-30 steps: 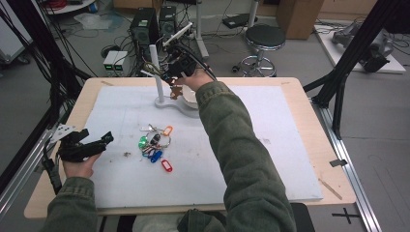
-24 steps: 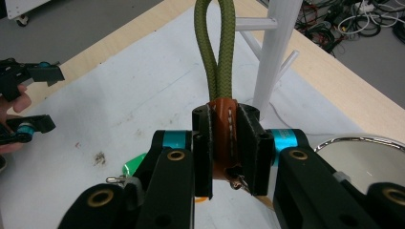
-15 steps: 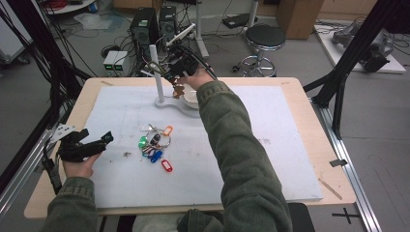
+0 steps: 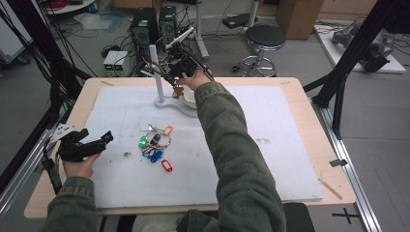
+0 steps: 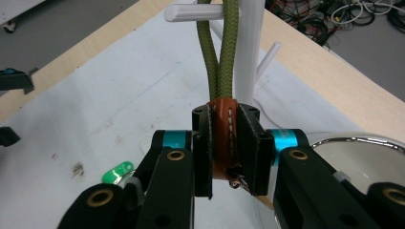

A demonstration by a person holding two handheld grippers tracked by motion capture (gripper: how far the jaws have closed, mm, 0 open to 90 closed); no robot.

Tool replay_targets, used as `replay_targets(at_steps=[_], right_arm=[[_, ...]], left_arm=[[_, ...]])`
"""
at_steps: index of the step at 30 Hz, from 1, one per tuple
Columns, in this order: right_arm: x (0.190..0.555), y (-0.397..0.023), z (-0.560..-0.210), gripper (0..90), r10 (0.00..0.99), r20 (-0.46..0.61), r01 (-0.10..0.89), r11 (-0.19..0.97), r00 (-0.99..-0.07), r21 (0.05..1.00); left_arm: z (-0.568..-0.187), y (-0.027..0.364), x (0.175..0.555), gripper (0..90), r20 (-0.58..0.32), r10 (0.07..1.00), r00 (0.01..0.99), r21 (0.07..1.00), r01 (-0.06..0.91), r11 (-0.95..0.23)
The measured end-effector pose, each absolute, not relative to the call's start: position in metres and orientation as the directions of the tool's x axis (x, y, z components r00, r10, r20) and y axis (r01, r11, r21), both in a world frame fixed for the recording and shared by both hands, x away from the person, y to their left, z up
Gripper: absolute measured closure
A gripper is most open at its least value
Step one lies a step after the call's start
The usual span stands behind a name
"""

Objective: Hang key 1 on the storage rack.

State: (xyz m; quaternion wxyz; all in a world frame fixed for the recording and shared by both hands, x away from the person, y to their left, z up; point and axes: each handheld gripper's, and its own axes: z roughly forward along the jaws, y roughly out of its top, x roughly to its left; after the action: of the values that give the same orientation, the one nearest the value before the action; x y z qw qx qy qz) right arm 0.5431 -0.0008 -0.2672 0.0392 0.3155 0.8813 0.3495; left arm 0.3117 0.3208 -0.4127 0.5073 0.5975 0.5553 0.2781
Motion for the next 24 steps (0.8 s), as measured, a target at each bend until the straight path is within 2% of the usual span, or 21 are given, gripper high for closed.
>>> replay_targets(at_steps=[16,19,24], right_arm=[[0.552,0.008,-0.289,75.6,0.571,0.133,0.506,0.566,-0.810,0.651],[0.551,0.007,-0.288,62.0,0.571,0.148,0.518,0.567,-0.807,0.640],[0.546,0.003,-0.284,34.7,0.591,0.111,0.515,0.577,-0.799,0.633]], left_arm=[[-0.413,0.322,0.313,1.7,-0.233,0.946,0.227,0.915,0.381,0.134],[-0.413,0.321,0.313,1.8,-0.234,0.945,0.227,0.915,0.381,0.135],[-0.413,0.321,0.312,1.7,-0.233,0.945,0.228,0.915,0.380,0.134]])
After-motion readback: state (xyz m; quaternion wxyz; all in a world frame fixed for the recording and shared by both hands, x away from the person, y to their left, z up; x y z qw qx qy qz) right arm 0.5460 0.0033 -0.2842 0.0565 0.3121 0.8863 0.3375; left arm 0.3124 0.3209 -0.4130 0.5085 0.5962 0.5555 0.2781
